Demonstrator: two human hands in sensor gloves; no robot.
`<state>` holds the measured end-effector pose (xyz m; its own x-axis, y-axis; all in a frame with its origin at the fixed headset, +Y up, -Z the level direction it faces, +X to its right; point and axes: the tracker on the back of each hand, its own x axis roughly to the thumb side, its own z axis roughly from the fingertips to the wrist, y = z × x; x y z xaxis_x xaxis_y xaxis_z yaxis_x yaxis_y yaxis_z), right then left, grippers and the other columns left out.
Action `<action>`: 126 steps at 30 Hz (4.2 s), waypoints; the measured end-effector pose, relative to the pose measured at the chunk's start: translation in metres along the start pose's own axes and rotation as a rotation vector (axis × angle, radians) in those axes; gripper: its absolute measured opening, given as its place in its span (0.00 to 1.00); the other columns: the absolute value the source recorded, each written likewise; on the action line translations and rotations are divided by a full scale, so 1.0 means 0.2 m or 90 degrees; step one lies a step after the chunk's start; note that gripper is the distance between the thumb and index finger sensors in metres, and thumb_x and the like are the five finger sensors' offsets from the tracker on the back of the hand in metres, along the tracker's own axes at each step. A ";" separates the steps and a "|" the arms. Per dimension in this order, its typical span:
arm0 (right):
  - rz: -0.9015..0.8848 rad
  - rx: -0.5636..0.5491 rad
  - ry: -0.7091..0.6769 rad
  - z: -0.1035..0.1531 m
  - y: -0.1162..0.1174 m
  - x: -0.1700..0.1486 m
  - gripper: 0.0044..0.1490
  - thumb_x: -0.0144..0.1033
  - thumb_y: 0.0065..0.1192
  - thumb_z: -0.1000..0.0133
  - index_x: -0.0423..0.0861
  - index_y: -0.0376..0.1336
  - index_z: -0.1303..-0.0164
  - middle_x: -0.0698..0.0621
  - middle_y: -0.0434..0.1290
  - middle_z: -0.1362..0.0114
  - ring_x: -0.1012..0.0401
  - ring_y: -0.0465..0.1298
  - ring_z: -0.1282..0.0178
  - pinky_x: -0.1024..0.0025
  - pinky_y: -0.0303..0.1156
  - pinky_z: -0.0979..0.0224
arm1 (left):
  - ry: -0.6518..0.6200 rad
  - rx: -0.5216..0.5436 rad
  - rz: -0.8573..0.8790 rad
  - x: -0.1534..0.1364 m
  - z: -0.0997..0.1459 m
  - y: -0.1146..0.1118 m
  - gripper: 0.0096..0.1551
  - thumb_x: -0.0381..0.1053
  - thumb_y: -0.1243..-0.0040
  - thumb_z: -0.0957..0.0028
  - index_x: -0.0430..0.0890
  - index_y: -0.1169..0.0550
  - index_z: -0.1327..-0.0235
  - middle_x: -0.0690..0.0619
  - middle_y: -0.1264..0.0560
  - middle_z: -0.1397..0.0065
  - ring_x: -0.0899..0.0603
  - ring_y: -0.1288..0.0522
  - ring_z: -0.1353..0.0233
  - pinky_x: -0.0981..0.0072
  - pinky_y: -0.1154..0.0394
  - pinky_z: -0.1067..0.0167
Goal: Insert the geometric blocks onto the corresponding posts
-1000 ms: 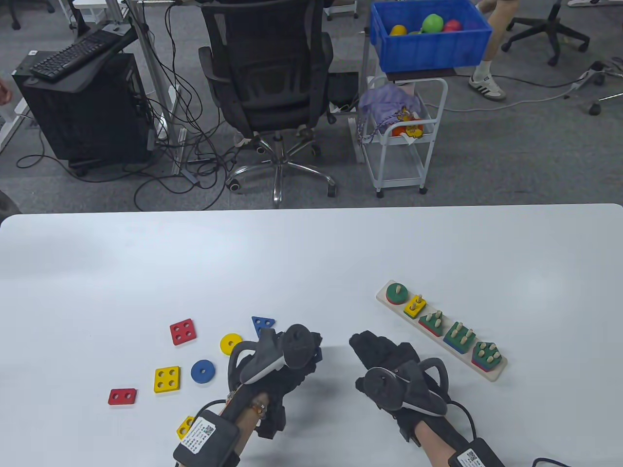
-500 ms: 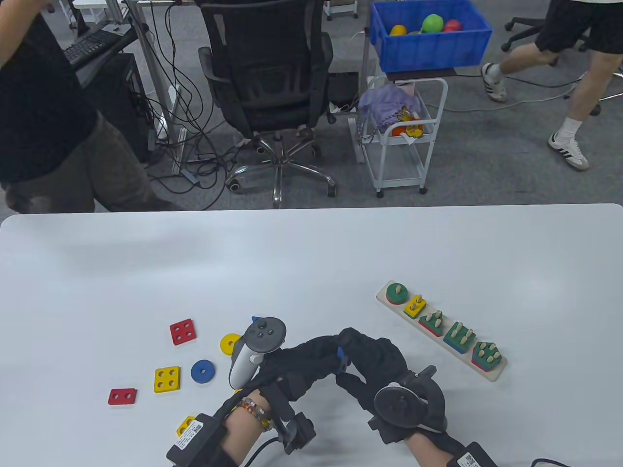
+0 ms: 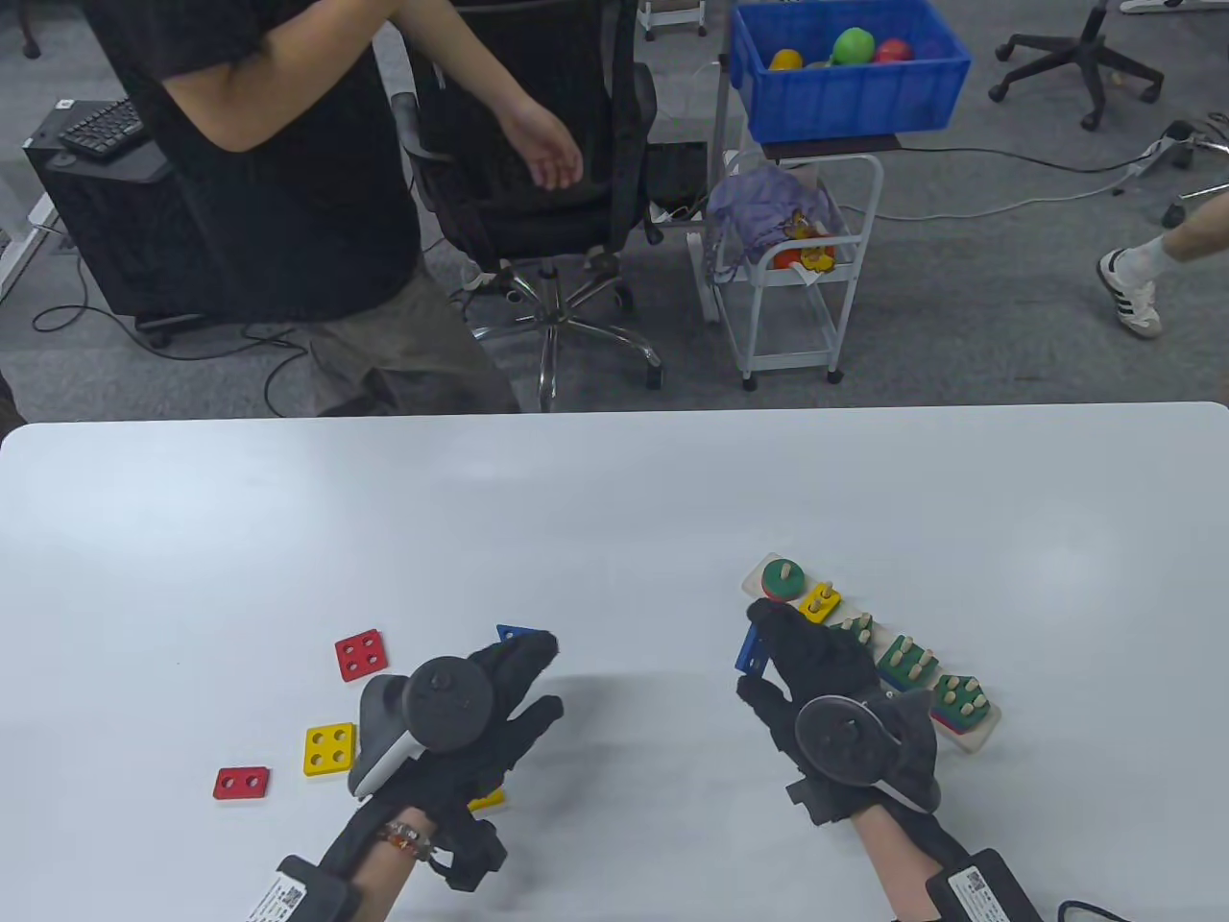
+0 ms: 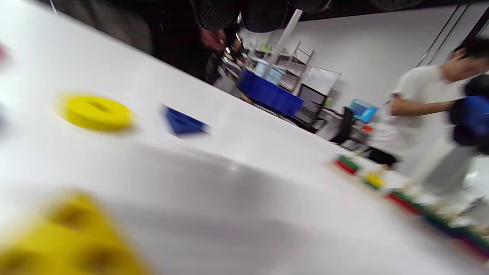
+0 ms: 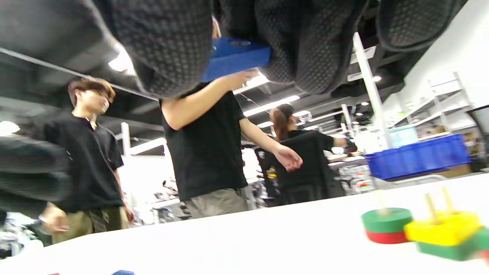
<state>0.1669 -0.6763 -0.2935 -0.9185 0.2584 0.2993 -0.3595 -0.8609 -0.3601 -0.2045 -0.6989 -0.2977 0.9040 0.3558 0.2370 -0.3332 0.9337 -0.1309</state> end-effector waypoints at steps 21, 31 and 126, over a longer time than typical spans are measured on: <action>0.299 0.265 0.234 -0.38 0.30 -0.27 0.43 0.47 0.72 0.54 0.48 0.60 0.29 0.43 0.71 0.27 0.44 0.74 0.31 0.30 0.63 0.30 | 0.191 -0.003 -0.196 -0.45 0.11 0.07 0.44 0.73 0.55 0.49 0.63 0.45 0.18 0.57 0.48 0.08 0.40 0.50 0.09 0.30 0.54 0.20; 0.305 0.268 0.270 -0.39 0.36 -0.31 0.44 0.48 0.70 0.53 0.48 0.58 0.27 0.43 0.70 0.26 0.44 0.74 0.31 0.31 0.63 0.30 | 0.183 -0.014 -0.196 -0.44 0.10 0.05 0.43 0.73 0.55 0.48 0.63 0.45 0.18 0.57 0.48 0.09 0.40 0.50 0.09 0.31 0.53 0.20; 0.081 -0.001 -0.016 -0.04 0.03 0.11 0.45 0.55 0.71 0.57 0.51 0.59 0.31 0.49 0.73 0.30 0.48 0.77 0.32 0.36 0.69 0.35 | -0.009 -0.005 0.096 -0.08 0.15 0.01 0.40 0.69 0.50 0.45 0.58 0.40 0.19 0.52 0.41 0.12 0.39 0.40 0.14 0.33 0.48 0.21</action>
<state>0.1437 -0.6726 -0.2969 -0.9522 0.1367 0.2730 -0.2412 -0.8851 -0.3981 -0.2275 -0.7013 -0.2733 0.8401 0.4921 0.2284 -0.4624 0.8697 -0.1730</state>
